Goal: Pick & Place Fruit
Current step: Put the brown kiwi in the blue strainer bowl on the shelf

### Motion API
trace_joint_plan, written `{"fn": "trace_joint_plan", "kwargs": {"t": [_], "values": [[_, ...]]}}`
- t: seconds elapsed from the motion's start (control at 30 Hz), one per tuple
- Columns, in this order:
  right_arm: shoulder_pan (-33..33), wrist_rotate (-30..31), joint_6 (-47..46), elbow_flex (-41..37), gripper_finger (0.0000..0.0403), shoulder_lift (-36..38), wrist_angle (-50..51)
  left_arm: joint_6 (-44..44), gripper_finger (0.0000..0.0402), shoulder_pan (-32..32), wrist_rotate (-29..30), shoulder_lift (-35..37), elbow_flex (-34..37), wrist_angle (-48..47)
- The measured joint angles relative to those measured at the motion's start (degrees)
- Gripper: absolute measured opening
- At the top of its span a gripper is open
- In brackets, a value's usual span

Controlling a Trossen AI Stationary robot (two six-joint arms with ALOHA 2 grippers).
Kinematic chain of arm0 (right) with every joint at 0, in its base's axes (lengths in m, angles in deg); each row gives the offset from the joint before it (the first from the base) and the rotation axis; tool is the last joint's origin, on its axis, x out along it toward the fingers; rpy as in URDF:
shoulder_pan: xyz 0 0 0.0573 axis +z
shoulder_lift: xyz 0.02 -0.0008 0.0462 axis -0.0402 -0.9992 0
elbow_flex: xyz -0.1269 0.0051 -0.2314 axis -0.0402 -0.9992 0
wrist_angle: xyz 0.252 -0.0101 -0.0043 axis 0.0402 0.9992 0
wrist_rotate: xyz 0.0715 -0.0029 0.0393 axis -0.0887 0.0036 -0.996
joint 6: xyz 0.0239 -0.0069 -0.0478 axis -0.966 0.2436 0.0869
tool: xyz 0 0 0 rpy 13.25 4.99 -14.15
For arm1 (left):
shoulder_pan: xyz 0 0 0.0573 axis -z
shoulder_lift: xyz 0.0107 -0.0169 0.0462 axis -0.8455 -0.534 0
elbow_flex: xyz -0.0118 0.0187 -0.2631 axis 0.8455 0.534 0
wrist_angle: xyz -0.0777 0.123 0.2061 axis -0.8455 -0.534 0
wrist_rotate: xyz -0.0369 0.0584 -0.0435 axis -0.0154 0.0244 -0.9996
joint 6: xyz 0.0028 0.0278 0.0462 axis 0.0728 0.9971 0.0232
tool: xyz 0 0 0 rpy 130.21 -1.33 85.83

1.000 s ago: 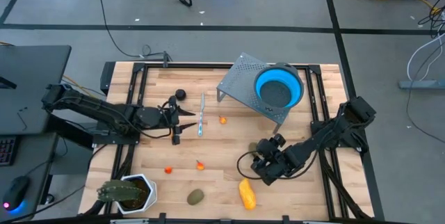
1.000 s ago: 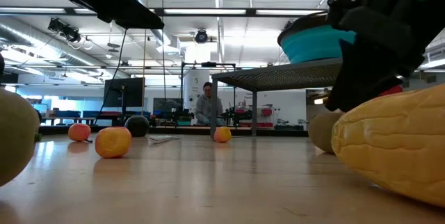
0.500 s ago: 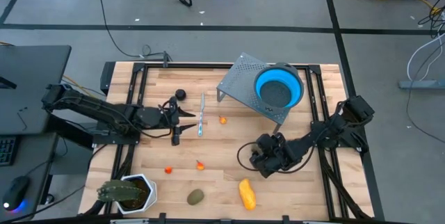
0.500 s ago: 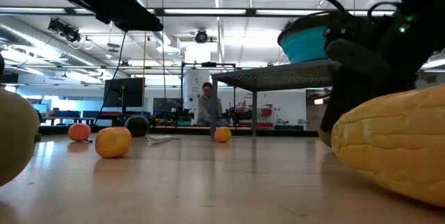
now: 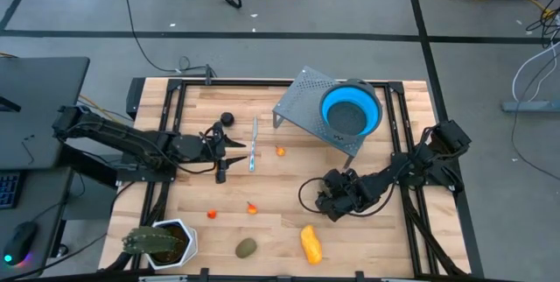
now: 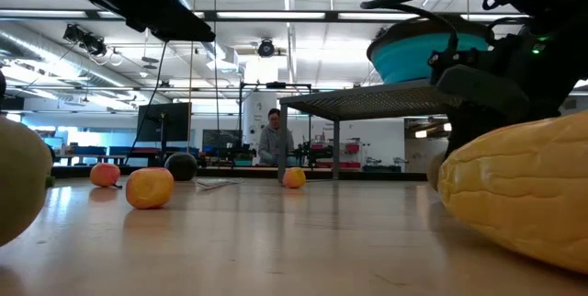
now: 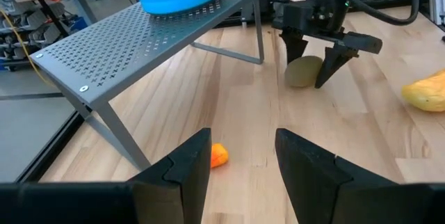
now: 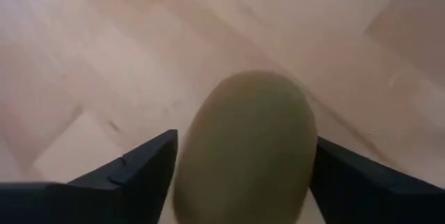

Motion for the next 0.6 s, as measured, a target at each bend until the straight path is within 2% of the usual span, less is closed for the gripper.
{"fn": "trace_joint_plan", "kwargs": {"t": [0.17, 0.37, 0.43, 0.6], "values": [[0.0, -0.7, -0.2, 0.0, 0.0230, 0.0, 0.0, -0.2, 0.0169, 0.0, 0.0, 0.0, 0.0, -0.1], [-0.3, -1.2, 2.3, 0.5, 0.0225, 0.9, -2.1, -0.9, 0.0169, 0.0, 0.0, 0.0, 0.0, -0.7], [-0.3, 0.2, 7.1, 2.5, 0.0229, 1.8, -4.3, -1.2, 0.0169, 0.0, 0.0, 0.0, 0.0, -0.9], [-0.3, 6.2, 26.4, 10.7, 0.0240, 3.6, -8.6, -1.4, 0.0169, 0.0, 0.0, 0.0, 0.0, -0.9]]}}
